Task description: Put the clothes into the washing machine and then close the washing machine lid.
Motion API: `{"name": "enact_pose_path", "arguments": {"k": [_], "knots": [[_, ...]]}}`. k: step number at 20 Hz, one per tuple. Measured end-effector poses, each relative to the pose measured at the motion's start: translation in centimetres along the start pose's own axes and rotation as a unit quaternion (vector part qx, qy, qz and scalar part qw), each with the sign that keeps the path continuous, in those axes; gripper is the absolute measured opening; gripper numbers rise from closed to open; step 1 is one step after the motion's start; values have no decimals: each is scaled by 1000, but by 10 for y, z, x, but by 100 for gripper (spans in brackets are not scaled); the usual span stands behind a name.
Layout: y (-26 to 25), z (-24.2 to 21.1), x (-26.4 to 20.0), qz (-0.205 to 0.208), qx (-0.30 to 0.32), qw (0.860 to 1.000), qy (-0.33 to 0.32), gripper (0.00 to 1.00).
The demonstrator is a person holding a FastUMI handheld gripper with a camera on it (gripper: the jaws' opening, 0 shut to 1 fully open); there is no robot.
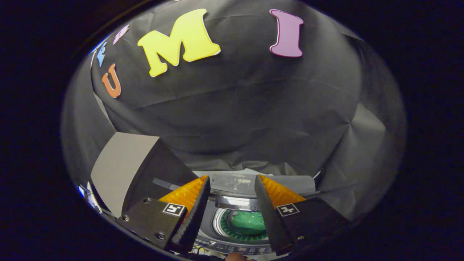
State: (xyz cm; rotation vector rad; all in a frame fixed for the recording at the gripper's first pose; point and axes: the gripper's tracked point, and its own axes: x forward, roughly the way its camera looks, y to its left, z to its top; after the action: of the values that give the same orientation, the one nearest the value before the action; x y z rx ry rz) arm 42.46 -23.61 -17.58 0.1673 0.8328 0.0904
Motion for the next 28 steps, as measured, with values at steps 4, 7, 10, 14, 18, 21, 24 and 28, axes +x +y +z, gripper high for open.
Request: {"name": "enact_pose_path", "arguments": {"k": [4, 7, 10, 14, 18, 21, 24, 28], "knots": [[3, -21, -11, -19, 5, 1000, 1, 78], [5, -43, -19, -36, 5, 999, 7, 78], [9, -72, -30, -45, 7, 999, 21, 78], [11, -115, -39, -49, 16, 998, 42, 78], [12, -153, -52, -58, 19, 997, 53, 78], [18, -172, -62, -58, 28, 996, 53, 78], [32, -183, -79, -47, 37, 997, 42, 78], [52, -189, -121, -38, 44, 998, -4, 77]]}}
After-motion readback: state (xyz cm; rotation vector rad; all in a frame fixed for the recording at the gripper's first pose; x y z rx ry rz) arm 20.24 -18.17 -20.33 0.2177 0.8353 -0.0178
